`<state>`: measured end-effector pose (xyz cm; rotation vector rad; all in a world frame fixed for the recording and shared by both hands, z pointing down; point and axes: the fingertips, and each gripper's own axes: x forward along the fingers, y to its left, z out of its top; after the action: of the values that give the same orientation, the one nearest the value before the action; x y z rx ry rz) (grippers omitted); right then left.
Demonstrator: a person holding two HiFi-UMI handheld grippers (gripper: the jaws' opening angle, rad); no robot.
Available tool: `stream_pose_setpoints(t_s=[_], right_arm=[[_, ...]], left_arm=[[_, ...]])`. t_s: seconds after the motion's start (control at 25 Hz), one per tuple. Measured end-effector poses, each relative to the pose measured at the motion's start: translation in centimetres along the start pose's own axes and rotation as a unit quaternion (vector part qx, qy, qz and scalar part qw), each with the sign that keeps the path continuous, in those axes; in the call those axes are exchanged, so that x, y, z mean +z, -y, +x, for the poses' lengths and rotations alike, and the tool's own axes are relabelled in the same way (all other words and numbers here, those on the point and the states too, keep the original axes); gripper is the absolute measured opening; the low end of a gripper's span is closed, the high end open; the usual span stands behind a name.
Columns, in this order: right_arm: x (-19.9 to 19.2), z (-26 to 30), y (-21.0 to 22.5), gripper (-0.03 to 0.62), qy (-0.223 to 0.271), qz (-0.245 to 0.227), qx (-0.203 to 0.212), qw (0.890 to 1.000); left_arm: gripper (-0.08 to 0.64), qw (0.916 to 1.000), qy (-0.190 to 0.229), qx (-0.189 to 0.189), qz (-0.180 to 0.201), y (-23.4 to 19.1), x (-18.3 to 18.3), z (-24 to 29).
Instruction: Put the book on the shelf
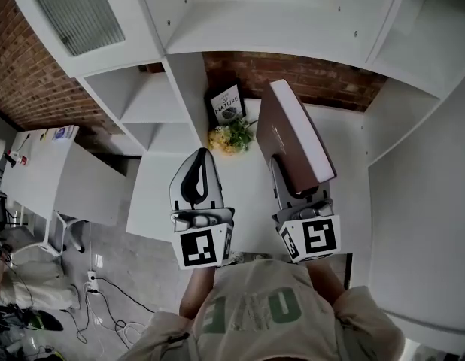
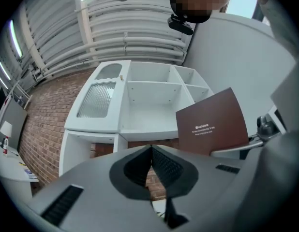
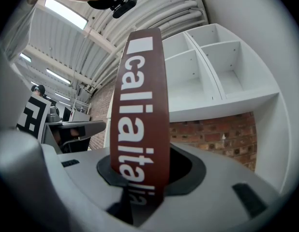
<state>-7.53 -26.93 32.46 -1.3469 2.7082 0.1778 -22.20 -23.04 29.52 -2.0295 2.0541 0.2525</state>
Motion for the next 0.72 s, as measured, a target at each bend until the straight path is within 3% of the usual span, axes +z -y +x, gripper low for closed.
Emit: stream_pose_setpoints(t_s=[0.36, 0.56, 0.72], right_arm=[[-0.6, -2.5, 2.8, 0.153, -0.012, 0.007, -0.083, 0.996], [-0.1, -3.0, 3.7, 0.153, -0.015, 0.010, -0.108, 0.994], [1.5, -2.3, 4.3, 0.153, -0.019, 0.040, -0.110, 0.993]], left_arm=[[0.012, 0.9974, 0.000, -0.072, -0.009, 3.0, -1.1, 2.3], [0.012, 0.9950, -0.008, -0.099, -0.008, 4.6, -1.7, 2.8], [0.012, 0.9942, -0.010, -0.105, -0.019, 5.2, -1.7, 3.1]])
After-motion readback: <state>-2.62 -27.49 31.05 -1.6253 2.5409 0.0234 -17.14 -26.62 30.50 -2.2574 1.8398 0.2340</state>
